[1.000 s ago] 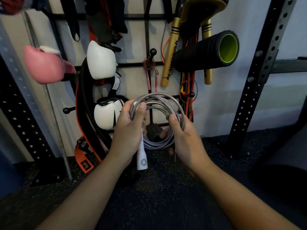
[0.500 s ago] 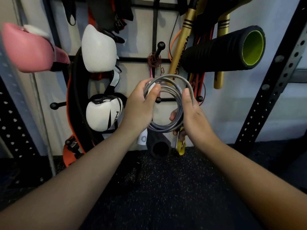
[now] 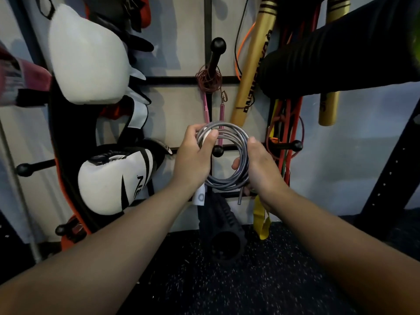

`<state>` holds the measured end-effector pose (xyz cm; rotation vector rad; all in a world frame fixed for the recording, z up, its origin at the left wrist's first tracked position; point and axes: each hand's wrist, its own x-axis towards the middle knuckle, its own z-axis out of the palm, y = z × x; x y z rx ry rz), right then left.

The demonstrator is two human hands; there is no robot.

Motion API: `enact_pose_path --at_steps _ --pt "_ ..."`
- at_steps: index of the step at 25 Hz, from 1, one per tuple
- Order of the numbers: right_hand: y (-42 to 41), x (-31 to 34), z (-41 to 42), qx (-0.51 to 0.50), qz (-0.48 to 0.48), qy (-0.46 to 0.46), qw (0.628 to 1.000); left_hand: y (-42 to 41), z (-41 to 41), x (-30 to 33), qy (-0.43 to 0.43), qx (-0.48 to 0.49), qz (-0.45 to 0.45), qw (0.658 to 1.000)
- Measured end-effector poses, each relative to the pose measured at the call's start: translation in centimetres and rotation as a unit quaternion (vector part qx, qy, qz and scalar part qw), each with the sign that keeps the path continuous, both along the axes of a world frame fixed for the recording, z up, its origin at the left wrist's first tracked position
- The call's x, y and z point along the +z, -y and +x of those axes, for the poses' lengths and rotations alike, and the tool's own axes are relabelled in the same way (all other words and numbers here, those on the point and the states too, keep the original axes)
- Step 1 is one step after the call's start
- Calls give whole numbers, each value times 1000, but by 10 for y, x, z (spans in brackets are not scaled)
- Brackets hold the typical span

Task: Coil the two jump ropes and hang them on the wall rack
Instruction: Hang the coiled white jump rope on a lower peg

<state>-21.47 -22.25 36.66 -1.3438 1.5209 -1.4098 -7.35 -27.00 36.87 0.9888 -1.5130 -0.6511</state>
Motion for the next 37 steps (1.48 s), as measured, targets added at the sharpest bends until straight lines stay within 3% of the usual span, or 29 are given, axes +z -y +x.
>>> enact_pose_path --at_steps 13,22,29,37 --pt "134 -56 -15 18 -4 -61 998 134 -19 -69 17 56 -46 997" --pt "186 -91 -22 11 -14 18 1000 184 -21 -106 72 56 -63 994" --pt "210 -103 -29 -4 0 124 992 209 -11 -118 135 49 -2 990" --pt "215 -96 -33 -30 13 69 997 224 1 -108 137 30 43 989"
